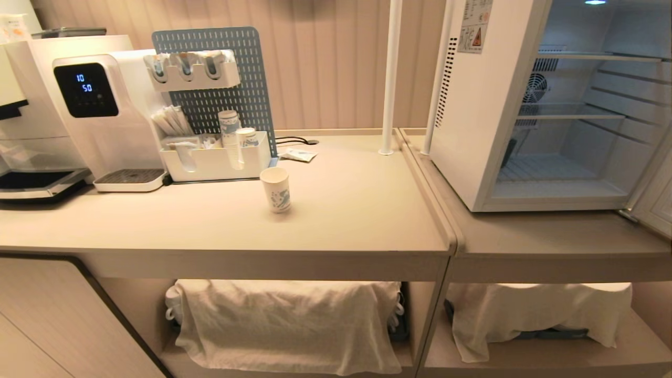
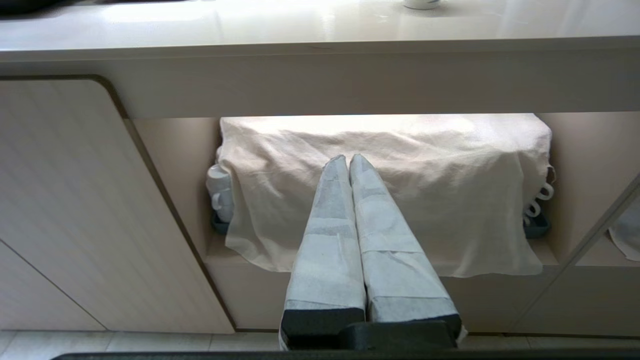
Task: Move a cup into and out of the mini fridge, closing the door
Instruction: Close the freezer door
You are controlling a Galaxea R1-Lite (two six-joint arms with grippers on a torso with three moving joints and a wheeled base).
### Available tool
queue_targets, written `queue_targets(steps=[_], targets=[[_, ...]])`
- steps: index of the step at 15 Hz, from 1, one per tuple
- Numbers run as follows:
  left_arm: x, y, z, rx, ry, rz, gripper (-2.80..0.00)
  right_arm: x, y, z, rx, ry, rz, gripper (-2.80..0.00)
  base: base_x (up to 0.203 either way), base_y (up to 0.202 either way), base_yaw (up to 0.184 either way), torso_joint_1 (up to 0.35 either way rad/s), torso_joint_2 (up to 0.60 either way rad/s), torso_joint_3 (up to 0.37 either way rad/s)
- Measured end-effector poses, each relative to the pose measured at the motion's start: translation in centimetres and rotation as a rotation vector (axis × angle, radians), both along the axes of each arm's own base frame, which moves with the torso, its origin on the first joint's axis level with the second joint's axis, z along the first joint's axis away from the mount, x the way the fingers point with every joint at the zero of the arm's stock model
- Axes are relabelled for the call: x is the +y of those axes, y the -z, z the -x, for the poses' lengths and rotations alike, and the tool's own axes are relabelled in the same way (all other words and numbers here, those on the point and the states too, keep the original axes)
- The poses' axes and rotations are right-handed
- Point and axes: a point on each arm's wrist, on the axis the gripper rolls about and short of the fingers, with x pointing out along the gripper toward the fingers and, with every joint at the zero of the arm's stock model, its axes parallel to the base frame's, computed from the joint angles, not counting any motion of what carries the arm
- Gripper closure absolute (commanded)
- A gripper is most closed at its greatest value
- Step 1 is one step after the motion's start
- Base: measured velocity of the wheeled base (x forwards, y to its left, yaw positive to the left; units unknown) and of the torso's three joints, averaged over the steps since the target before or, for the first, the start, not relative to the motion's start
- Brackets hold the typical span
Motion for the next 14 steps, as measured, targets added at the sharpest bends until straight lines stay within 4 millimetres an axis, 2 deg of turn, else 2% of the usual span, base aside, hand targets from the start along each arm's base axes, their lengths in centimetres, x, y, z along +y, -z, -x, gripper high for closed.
queue_targets(steps=[11, 14], targets=[[0.00, 0.03, 0.00, 0.003, 0.001, 0.002, 0.00, -0.01, 0.00, 0.00, 0.000, 0.003, -0.003, 0.00, 0.000, -0.196, 0.001, 0.003, 0.00, 0.002], [0.00, 0.03, -0.01, 0.001, 0.001, 0.003, 0.00, -0.01, -0.01, 0.00, -0.001, 0.002, -0.003, 0.00, -0.082, -0.146, 0.000, 0.000, 0.00, 0.006]])
